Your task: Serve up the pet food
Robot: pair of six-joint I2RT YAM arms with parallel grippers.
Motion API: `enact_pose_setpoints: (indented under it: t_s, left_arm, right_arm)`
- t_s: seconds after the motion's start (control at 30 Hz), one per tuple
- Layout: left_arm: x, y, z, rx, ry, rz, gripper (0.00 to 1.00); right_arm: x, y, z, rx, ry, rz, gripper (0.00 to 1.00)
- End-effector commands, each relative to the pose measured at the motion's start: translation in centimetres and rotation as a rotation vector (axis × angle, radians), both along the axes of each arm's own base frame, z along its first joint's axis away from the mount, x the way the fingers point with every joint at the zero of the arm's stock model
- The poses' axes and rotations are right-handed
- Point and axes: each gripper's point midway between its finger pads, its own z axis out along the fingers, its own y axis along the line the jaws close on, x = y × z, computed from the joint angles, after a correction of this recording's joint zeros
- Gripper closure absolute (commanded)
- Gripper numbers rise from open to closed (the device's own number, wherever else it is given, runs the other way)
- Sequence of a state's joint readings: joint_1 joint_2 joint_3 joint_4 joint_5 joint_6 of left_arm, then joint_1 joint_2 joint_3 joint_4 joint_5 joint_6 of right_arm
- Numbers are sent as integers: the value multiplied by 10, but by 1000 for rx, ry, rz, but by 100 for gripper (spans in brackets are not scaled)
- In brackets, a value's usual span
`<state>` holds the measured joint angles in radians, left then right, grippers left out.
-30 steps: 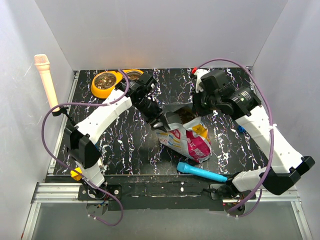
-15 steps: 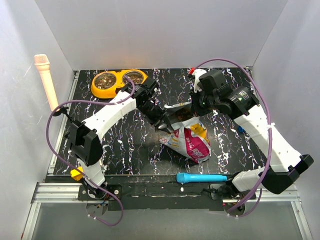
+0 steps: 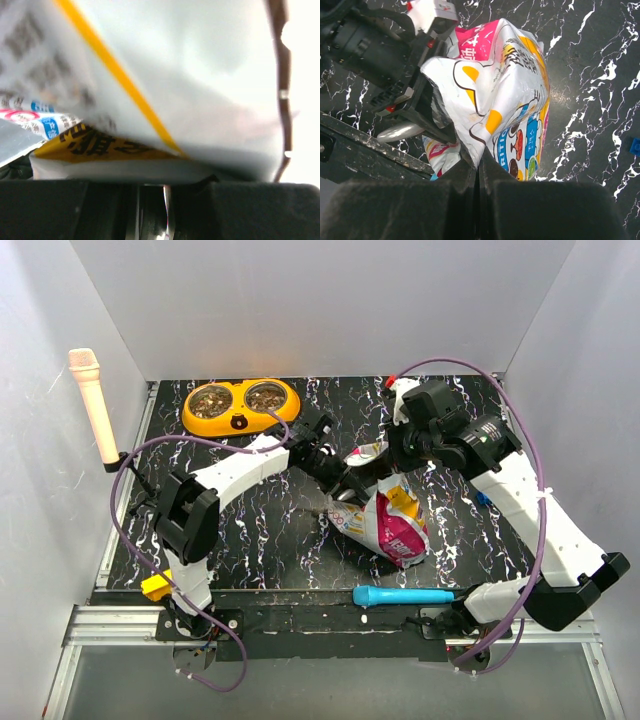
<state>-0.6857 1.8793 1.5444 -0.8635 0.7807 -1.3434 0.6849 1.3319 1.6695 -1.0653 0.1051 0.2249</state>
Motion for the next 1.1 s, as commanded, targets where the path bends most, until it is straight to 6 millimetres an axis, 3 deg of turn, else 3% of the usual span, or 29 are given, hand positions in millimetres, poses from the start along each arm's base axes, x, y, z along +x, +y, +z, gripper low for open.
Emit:
enact_pose_setpoints:
  t_s: [0.0,0.1,0.2,0.37,0.73,0.9,1.0,1.07]
  left_arm:
    - [7,-17,-104,86,7,37,100]
    - [23,-36,-76,-101,-160,1,100]
    - [33,-48,-30,-299,-316,1,100]
    - [31,-46,20,-521,-400,19,100]
    - [-5,-11,45,-493,-427,-50,100]
    - [-10,10,48,-413,-418,-22,100]
    - [-9,7,40,-408,-379,-24,100]
    - [-7,5,51,-446,-411,-19,100]
  right_arm:
    - [3,15,92,263,-275,33,99]
    - [4,7,90,243,-294,5,99]
    - [6,-2,85,217,-303,-28,99]
    - [14,-18,85,196,-320,-101,99]
    - [38,-74,99,84,-402,-302,99]
    - [39,-73,92,78,-392,-289,99]
    - [42,-69,93,88,-391,-283,99]
    - [44,-70,97,81,-401,-287,99]
